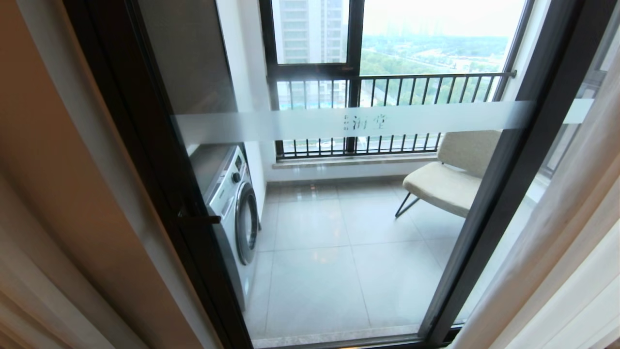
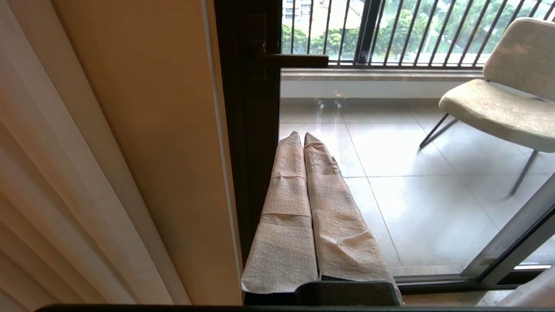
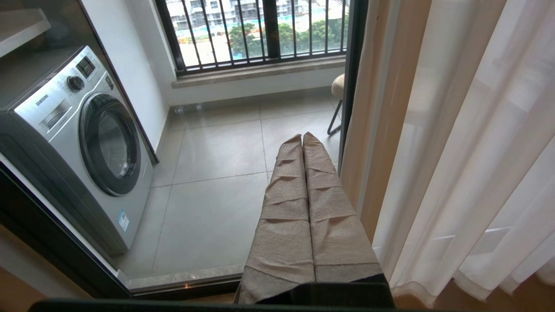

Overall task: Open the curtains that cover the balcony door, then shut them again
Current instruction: Pull the inner curtains open on both sides

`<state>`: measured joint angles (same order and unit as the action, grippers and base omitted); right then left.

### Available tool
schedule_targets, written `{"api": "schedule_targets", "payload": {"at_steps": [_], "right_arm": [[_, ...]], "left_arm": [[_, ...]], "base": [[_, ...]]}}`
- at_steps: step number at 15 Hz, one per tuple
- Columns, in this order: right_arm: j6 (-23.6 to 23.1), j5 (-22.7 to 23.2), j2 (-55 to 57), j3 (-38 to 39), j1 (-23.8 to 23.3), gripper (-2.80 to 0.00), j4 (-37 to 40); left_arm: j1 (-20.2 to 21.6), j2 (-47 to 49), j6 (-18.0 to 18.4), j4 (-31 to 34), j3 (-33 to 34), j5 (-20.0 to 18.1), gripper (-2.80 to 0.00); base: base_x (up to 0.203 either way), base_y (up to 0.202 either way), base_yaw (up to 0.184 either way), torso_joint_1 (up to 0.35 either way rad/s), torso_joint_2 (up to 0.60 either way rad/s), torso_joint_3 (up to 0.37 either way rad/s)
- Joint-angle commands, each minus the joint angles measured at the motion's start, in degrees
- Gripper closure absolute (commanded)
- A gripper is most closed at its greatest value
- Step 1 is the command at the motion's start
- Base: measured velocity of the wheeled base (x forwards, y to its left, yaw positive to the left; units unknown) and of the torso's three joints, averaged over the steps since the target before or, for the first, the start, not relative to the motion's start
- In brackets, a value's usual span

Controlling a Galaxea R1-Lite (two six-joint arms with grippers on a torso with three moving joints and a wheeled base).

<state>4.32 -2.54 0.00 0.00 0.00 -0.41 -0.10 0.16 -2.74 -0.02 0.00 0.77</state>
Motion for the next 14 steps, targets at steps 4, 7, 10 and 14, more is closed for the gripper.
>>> {"api": "schedule_targets", "payload": {"at_steps": [4, 7, 10, 14], "right_arm": [[-0.01, -0.01, 0.08, 0.00, 0.00, 0.00, -0.02], [-0.01, -0.01, 0.05, 0.00, 0.00, 0.00, -0.02], [-0.01, -0.01, 0.09, 0.00, 0.00, 0.00, -0.02], [0.08, -0.01, 0.07, 0.00, 0.00, 0.00, -0.02]], "left_arm": [[0.01, -0.16, -0.07, 0.02, 0.00, 0.02, 0.00], [0.01, -0.16, -0.07, 0.02, 0.00, 0.02, 0.00], [0.01, -0.16, -0.07, 0.02, 0.00, 0.02, 0.00], [0.01, -0.16, -0.07, 0.02, 0.00, 0.02, 0.00]], "base": [[0.000, 0.000, 0.000, 0.000, 0.00, 0.000], [0.000, 0.000, 0.000, 0.000, 0.00, 0.000], [0.000, 0.000, 0.000, 0.000, 0.00, 0.000], [0.000, 0.000, 0.000, 0.000, 0.00, 0.000]]}}
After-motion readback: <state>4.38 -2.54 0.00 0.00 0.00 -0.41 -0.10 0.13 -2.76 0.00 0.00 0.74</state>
